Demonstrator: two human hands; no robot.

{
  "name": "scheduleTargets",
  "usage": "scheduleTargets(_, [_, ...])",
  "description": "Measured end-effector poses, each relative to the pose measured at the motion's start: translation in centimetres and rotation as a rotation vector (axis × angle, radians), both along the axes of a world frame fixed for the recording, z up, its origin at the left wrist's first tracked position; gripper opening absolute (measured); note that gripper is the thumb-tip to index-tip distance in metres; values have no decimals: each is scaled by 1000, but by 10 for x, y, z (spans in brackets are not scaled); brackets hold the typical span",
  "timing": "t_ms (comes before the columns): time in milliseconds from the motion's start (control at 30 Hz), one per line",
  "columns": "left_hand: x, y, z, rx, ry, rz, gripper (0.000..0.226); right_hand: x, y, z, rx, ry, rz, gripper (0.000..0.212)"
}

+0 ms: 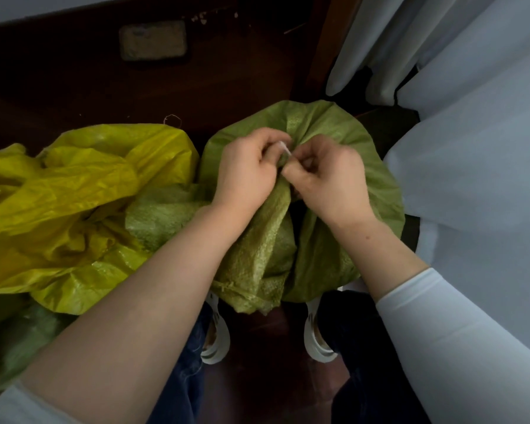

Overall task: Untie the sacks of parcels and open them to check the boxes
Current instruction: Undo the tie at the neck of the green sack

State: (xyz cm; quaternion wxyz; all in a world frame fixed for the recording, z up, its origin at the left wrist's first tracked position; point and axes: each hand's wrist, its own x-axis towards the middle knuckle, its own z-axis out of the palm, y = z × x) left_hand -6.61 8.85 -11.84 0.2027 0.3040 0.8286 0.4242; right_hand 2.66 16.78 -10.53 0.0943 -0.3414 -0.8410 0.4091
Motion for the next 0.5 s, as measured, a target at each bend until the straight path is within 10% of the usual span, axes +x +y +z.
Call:
scheduleTargets(233, [-14, -6, -1, -32, -85, -115, 26, -1, 6, 2, -386, 30, -113, 15])
scheduleTargets(500, [-7, -5, 0, 58, 44, -26, 16, -1, 6, 1, -234, 61, -45, 8])
